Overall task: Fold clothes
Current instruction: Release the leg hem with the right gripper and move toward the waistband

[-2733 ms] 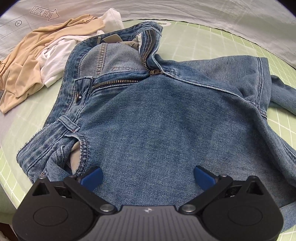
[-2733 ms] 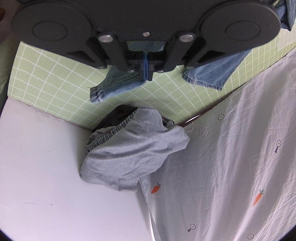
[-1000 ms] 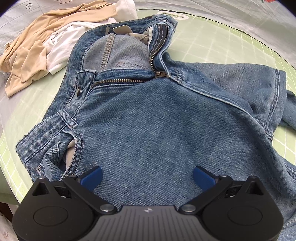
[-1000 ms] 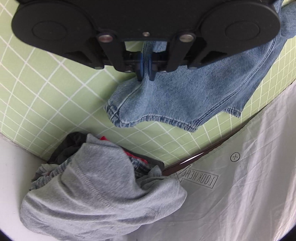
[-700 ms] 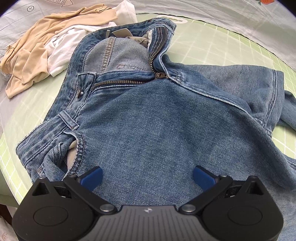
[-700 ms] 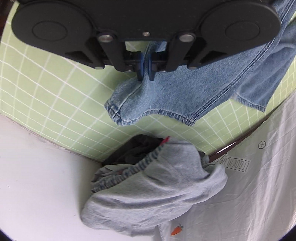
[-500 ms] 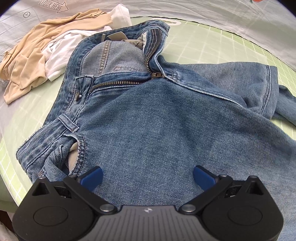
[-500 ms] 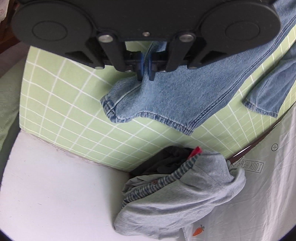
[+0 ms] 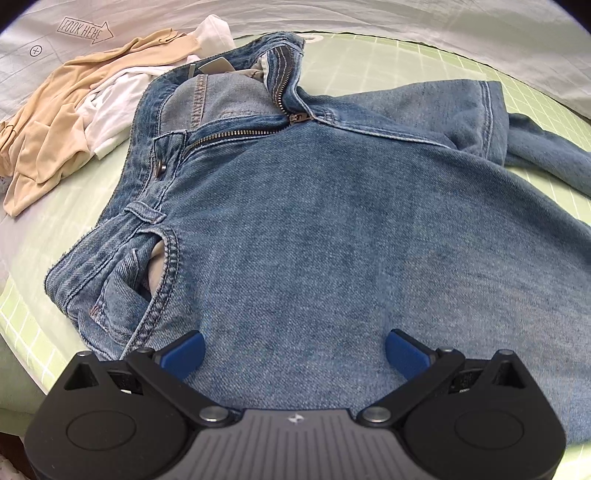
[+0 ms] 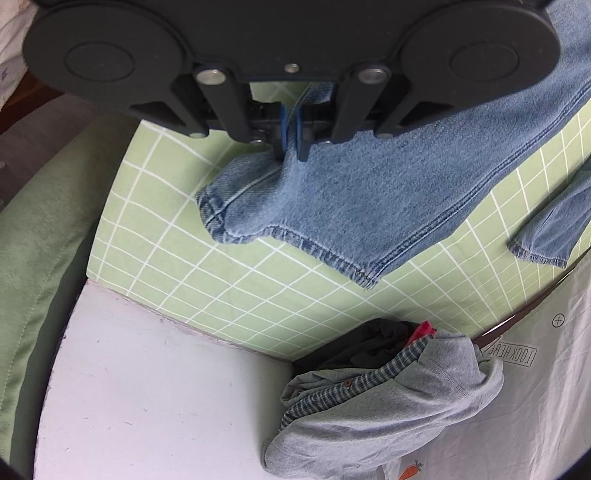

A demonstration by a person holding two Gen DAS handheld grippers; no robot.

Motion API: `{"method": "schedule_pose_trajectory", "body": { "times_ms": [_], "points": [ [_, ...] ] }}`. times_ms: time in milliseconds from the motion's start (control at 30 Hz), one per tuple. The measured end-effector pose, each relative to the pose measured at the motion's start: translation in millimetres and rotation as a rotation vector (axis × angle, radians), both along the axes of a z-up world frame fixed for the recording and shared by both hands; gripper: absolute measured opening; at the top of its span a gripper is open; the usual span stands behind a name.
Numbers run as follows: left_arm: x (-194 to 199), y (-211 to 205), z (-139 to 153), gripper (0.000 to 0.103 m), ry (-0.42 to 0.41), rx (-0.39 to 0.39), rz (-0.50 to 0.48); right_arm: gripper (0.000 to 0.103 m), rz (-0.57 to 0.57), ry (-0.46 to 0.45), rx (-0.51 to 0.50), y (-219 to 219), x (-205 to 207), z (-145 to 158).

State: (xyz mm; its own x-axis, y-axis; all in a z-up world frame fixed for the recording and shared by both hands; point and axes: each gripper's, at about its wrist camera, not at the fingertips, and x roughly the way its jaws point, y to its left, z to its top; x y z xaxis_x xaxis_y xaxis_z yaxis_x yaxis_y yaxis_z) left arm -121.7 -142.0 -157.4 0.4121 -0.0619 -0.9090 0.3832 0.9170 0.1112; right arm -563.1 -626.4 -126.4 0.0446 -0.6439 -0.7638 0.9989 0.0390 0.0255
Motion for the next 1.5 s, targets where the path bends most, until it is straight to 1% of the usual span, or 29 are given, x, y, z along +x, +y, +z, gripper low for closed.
{"method": "schedule_pose_trajectory", "body": {
  "times_ms": [133,233,267,300,333,400,433,467,500,567,733,833,967,1133,1267,1367,1400,1500],
  "points": [
    [-2,7,0,0.103,0.013,-0.011,-0.011,0.006,0.031,0.037,0.017,-1,6,0],
    [2,8,0,0.103,0.034,-0.008,-0.033,0.011,0.043,0.074,0.036,-3,13,1],
    [3,7,1,0.103,0.044,-0.005,-0.039,0.016,0.045,0.084,0.046,-4,15,2],
    [5,7,2,0.103,0.052,-0.004,-0.046,0.026,0.048,0.092,0.051,-5,18,3],
    [6,7,4,0.103,0.059,-0.01,-0.052,0.03,0.051,0.097,0.049,-4,21,5],
    [11,11,9,0.103,0.067,-0.037,-0.055,0.048,0.06,0.11,0.037,-3,29,11],
    [15,13,13,0.103,0.067,-0.055,-0.047,0.052,0.063,0.119,0.026,-1,33,14],
    [20,16,17,0.103,0.067,-0.073,-0.037,0.064,0.066,0.132,0.014,0,39,18],
    [25,18,21,0.103,0.063,-0.086,-0.026,0.082,0.069,0.146,-0.001,1,45,22],
    [37,20,28,0.103,0.053,-0.106,-0.006,0.099,0.083,0.164,-0.024,2,58,30],
    [75,13,42,0.103,0.03,-0.143,0.025,0.102,0.172,0.127,-0.049,-2,97,45],
    [94,0,47,0.103,0.016,-0.165,0.006,0.103,0.214,0.114,-0.062,-2,124,50],
    [118,-20,52,0.103,-0.001,-0.18,-0.018,0.103,0.273,0.11,-0.058,-7,165,48],
    [156,-42,56,0.103,-0.014,-0.223,0.0,0.103,0.34,0.092,-0.051,-28,222,43],
    [195,-58,52,0.103,-0.018,-0.216,0.035,0.103,0.365,0.038,-0.027,-55,277,35],
    [222,-65,47,0.103,-0.01,-0.217,0.071,0.102,0.34,-0.059,0.006,-76,317,27],
    [228,-66,44,0.103,-0.009,-0.214,0.081,0.102,0.344,-0.073,0.015,-80,331,24],
    [243,-70,35,0.103,-0.023,-0.185,0.094,0.102,0.41,-0.051,-0.001,-85,382,14]
  ]
}}
